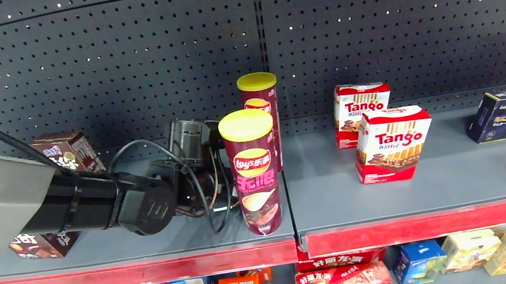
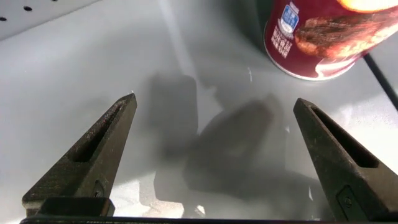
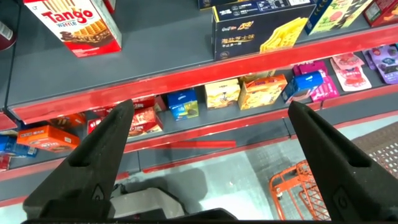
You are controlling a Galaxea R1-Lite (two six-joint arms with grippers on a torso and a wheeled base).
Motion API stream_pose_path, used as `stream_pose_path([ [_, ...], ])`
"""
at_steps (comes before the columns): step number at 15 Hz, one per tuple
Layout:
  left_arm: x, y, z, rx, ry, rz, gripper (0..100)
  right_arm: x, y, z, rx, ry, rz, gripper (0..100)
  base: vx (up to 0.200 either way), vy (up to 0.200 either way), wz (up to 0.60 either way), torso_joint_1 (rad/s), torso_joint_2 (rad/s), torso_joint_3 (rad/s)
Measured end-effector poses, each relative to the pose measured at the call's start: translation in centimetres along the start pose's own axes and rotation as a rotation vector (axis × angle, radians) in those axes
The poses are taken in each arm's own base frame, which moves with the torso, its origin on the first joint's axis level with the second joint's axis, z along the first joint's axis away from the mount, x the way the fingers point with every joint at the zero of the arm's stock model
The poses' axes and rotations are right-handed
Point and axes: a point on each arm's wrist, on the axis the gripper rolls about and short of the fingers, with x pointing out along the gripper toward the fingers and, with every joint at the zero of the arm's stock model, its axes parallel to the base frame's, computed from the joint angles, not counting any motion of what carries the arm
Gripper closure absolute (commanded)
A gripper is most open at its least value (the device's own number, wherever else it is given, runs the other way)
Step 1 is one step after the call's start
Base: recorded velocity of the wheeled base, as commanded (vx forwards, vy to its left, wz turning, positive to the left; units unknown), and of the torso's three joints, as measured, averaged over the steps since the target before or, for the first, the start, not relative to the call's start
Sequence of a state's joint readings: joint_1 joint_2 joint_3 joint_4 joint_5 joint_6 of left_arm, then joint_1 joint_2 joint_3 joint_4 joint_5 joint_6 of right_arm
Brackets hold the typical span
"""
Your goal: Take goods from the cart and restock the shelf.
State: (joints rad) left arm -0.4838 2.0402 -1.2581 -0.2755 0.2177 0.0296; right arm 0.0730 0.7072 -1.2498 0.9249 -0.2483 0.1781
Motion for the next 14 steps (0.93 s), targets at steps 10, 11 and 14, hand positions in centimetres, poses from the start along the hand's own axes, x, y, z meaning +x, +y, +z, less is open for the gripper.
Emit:
stream_pose_path([
  [10, -4.1, 1.5, -2.8, 0.015, 0.08, 0.013, 0, -0.1, 0.0, 0.4, 0.007, -0.033, 0.01, 0, 0.0, 0.0, 0.0, 0.0, 0.0, 0.0],
  [11, -5.0, 1.8, -3.1, 0.015, 0.085, 0.014, 0, -0.2, 0.0, 0.4, 0.007, -0.034, 0.01, 0, 0.0, 0.0, 0.0, 0.0, 0.0, 0.0],
  [14, -7.3, 2.2, -3.5, 0.015, 0.077, 0.012, 0, -0.4, -0.1, 0.2, 0.008, -0.038, 0.011, 0, 0.0, 0.0, 0.0, 0.0, 0.0, 0.0],
])
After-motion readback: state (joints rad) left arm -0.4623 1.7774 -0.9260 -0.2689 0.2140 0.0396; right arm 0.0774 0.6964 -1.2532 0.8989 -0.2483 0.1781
